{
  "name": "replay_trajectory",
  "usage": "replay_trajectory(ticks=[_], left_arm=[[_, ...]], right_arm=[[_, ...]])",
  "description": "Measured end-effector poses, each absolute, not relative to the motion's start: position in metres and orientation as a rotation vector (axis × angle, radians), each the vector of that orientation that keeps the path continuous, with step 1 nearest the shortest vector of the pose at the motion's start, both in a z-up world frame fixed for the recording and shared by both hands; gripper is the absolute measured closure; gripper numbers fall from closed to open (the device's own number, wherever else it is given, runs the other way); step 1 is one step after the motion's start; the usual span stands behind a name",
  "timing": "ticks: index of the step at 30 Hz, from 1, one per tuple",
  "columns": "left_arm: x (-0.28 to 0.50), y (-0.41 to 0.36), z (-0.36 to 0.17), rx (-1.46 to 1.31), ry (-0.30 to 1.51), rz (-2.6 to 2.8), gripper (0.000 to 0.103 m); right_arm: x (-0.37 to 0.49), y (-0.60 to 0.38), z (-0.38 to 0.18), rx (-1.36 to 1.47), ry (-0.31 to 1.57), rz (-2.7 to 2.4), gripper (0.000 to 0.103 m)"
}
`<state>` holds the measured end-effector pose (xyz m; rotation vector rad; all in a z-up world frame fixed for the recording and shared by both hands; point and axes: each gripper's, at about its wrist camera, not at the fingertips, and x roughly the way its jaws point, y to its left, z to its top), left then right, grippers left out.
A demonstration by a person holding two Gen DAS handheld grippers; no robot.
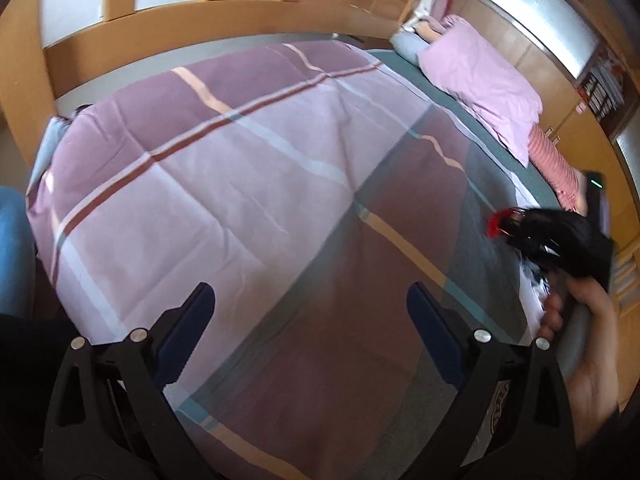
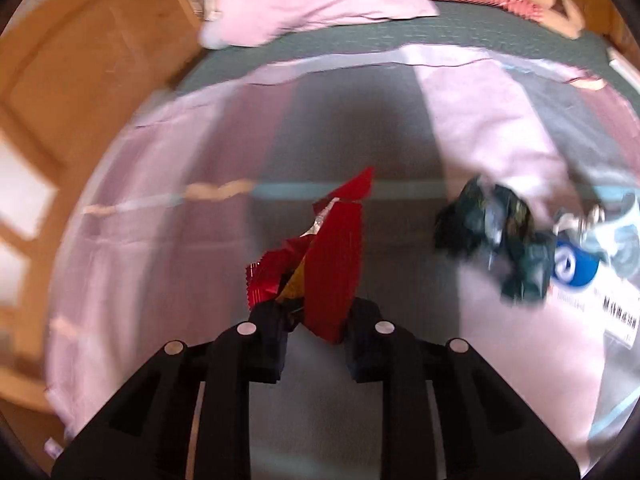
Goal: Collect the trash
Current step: 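Drop the red wrapper with the right gripper and grasp the dark bag, then grasp the red wrapper with the left gripper while the right gripper holds the dark bag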
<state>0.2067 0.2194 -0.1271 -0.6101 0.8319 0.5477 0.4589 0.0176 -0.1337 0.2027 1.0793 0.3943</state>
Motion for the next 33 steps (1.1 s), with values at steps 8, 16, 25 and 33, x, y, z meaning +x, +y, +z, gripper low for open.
replay_trajectory(ticks=[8, 16, 25, 33], left_arm=[[0.186, 0.238, -0.126, -0.724, 0.764, 0.644, 0.007], [0.209, 0.219, -0.148, -0.727, 0.914, 0.481, 0.007], [0.234, 0.183, -0.149, -0.677, 0.933, 0.207, 0.006], [0.247, 0.152, -0.146, -0.597, 0.933, 0.042, 0.006]], right_arm=[[0.343, 0.038, -0.13, -0.026, 1.283, 0.845, 0.043], [0.42, -0.036, -0.083, 0.064, 0.952, 0.404, 0.031], [0.497, -0.021, -0.148, -0.124, 1.045, 0.118, 0.049], [0.429, -0.017, -0.096, -0.136, 0.939, 0.255, 0.055]])
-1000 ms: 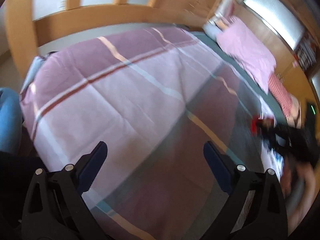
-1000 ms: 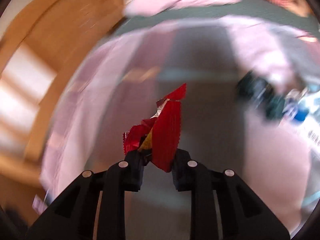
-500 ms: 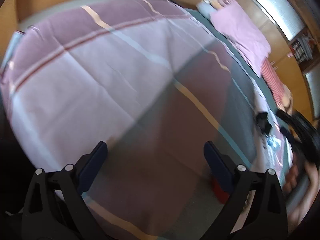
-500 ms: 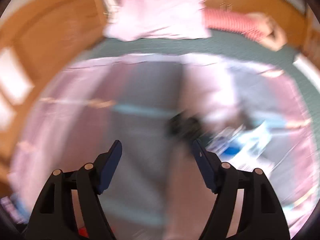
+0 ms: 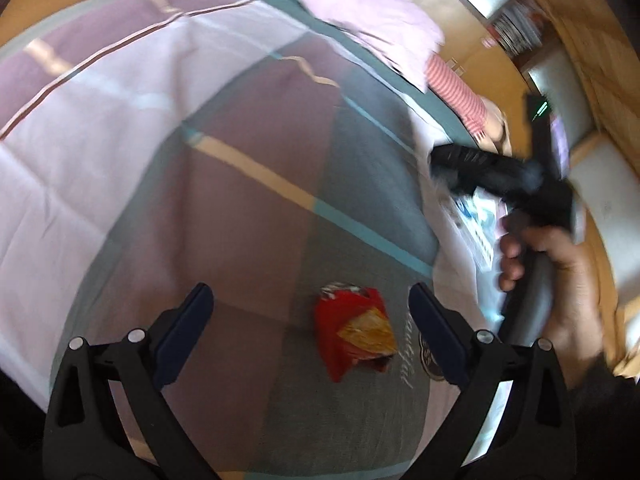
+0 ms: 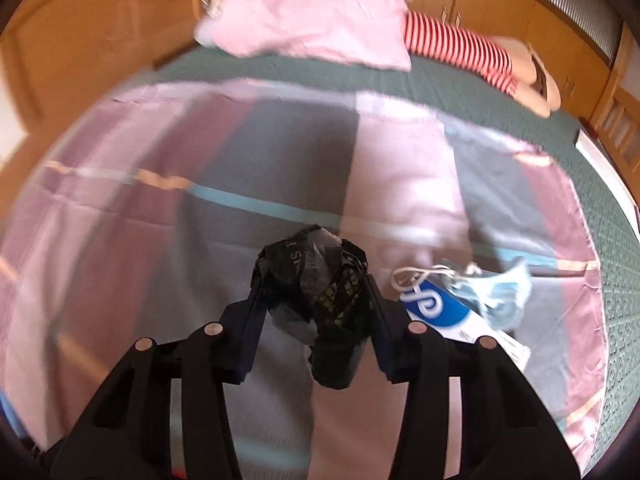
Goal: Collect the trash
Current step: 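Grasp the red wrapper with the left gripper while the right gripper holds the dark bag, then carry the red wrapper and dark bag into the wastebasket and open both grippers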
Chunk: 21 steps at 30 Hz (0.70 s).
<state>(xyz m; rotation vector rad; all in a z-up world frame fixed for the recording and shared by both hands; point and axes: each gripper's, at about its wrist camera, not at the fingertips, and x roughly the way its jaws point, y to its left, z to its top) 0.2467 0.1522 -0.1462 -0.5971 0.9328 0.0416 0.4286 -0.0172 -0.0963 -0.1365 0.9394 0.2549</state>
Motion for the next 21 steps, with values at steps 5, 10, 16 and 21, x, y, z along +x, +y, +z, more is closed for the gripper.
replay_trajectory(ticks=[5, 10, 16, 21], left_arm=[[0.26, 0.117, -0.157, -0.392, 0.997, -0.029, 0.042], [0.256, 0.099, -0.16, -0.206, 1.0, -0.047, 0.076], [0.239, 0.107, -0.148, -0.221, 0.945, -0.011, 0.079], [0.214, 0.118, -0.121, -0.25, 0.817, -0.045, 0.079]], right_arm=[[0.361, -0.041, -0.044, -0.118, 0.869, 0.347, 0.055], [0.281, -0.074, -0.012, -0.112, 0.802, 0.374, 0.055], [0.198, -0.124, -0.002, -0.114, 0.742, 0.3, 0.055], [0.15, -0.167, -0.005, 0.019, 0.739, 0.253, 0.055]])
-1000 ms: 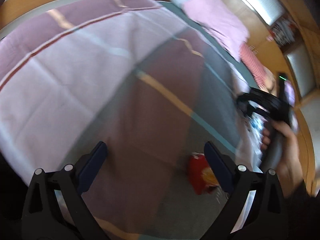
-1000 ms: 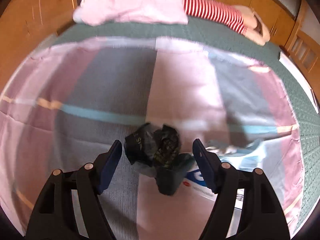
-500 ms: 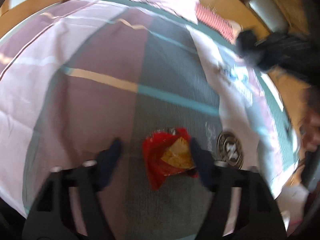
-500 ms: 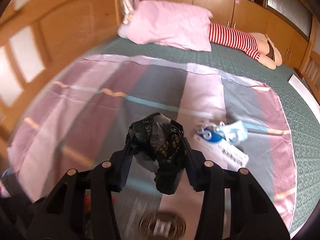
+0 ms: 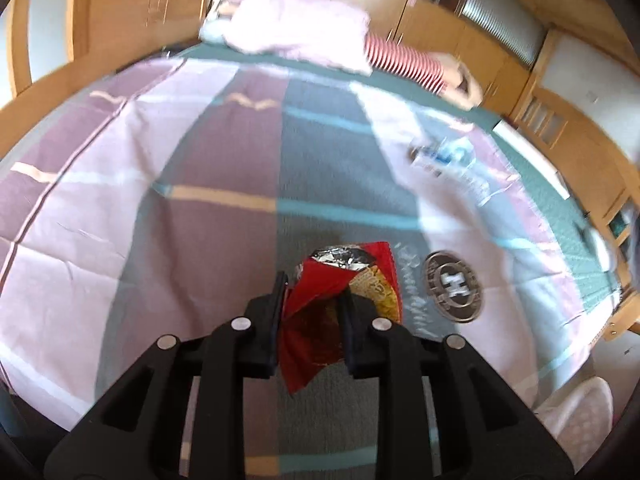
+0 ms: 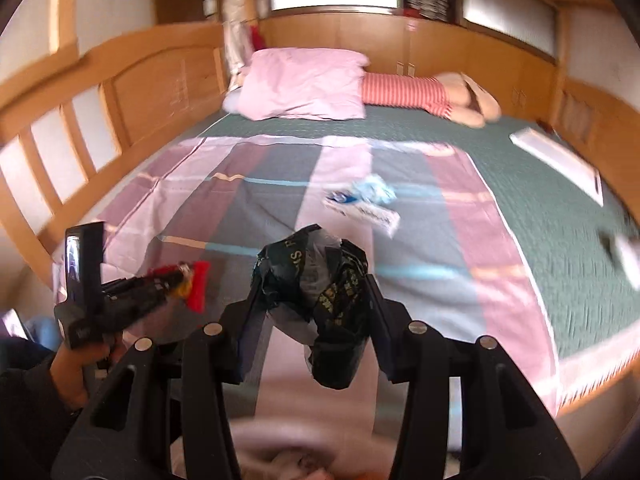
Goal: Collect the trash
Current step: 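Carry the red wrapper and dark bag into the wastebasket and open both grippers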
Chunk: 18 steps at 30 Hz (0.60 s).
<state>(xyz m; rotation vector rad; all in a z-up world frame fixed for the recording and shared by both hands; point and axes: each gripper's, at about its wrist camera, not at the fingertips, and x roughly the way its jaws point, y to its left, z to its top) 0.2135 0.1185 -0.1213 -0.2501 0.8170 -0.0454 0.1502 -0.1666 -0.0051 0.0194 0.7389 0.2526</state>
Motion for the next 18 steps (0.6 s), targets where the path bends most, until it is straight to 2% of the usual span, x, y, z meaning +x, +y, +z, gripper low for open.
replay_trajectory(ticks=[3, 6, 12, 18], left_arm=[[0.193, 0.135, -0.099, -0.313, 0.751, -0.074, 0.079], [0.16, 0.135, -0.064, -0.251, 0.672, -0.034, 0.079], [0.106, 0.106, 0.002, -0.168, 0.581, -0.035, 0.079], [0.068, 0.073, 0.04, -0.116, 0.514, -0.08, 0.078]], right_arm=[[0.124, -0.187, -0.007, 0.093, 0.738, 0.239, 0.055], [0.1, -0.199, -0.009, 0.114, 0.722, 0.216, 0.055], [0.068, -0.2, -0.002, 0.139, 0.699, 0.225, 0.055], [0.036, -0.198, 0.017, 0.092, 0.642, 0.241, 0.055]])
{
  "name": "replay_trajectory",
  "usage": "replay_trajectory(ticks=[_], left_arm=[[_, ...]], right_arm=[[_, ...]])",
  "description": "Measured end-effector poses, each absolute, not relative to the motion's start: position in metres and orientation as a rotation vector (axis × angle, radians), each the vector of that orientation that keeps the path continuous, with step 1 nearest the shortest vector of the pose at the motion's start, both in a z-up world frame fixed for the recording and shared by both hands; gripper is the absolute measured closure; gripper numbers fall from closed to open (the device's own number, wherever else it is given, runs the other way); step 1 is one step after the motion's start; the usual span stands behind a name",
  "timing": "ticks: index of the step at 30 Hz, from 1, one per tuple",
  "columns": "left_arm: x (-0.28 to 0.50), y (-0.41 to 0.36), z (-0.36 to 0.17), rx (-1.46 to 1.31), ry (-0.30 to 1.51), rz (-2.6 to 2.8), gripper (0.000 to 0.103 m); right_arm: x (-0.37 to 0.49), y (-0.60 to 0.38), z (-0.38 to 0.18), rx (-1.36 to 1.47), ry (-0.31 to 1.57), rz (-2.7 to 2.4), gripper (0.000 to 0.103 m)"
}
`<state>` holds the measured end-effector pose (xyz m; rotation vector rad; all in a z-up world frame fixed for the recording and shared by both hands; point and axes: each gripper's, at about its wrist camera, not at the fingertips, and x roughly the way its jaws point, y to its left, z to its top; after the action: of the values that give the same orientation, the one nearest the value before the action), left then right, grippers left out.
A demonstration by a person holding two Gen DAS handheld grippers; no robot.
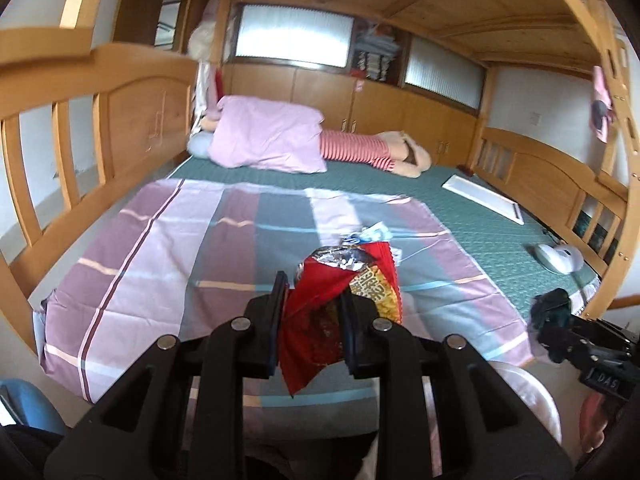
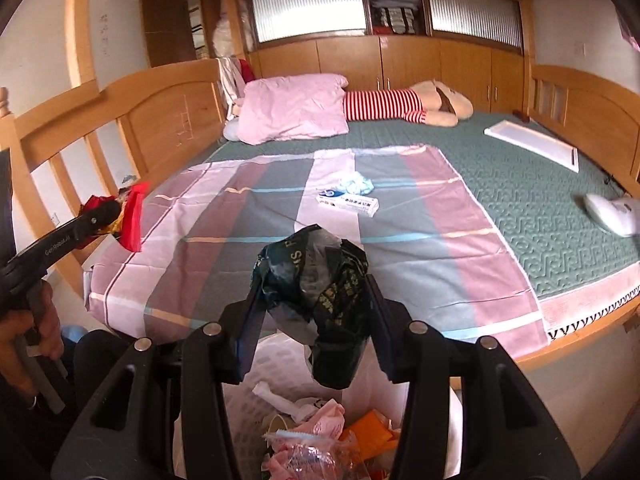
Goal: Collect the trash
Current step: 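Carry the red wrapper and dark bag into the wastebasket and open both grippers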
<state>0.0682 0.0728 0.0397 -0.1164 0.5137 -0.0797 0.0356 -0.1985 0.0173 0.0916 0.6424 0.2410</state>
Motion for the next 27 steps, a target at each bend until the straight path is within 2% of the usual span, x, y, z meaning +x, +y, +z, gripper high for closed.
replay_trajectory(ticks=[9, 18, 23, 25, 27], left_arm=[[0.029, 0.046, 0.05, -0.101, 0.481, -0.128, 0.078], [0.023, 0.025, 0.026, -0.08, 0.556, -0.185, 0.078], [0.023, 0.016, 0.017, -0.067, 0.581, -0.202, 0.078], [0.024, 0.014, 0.012, -0.065, 0.594, -0.211, 0.078], [0.025, 0.011, 0.008, -0.065, 0.61, -0.219, 0.078]], right_arm=[[0.0, -0.214, 0.042, 0.099, 0.575, 0.261, 0.054], [-0.001, -0.209, -0.002, 0.074, 0.726, 0.274, 0.053], [0.0, -0.206, -0.013, 0.082, 0.798, 0.323, 0.042], [-0.002, -0.212, -0.011, 0.106, 0.785, 0.318, 0.031], [-0.003, -0.223, -0.004, 0.163, 0.761, 0.308, 0.028]])
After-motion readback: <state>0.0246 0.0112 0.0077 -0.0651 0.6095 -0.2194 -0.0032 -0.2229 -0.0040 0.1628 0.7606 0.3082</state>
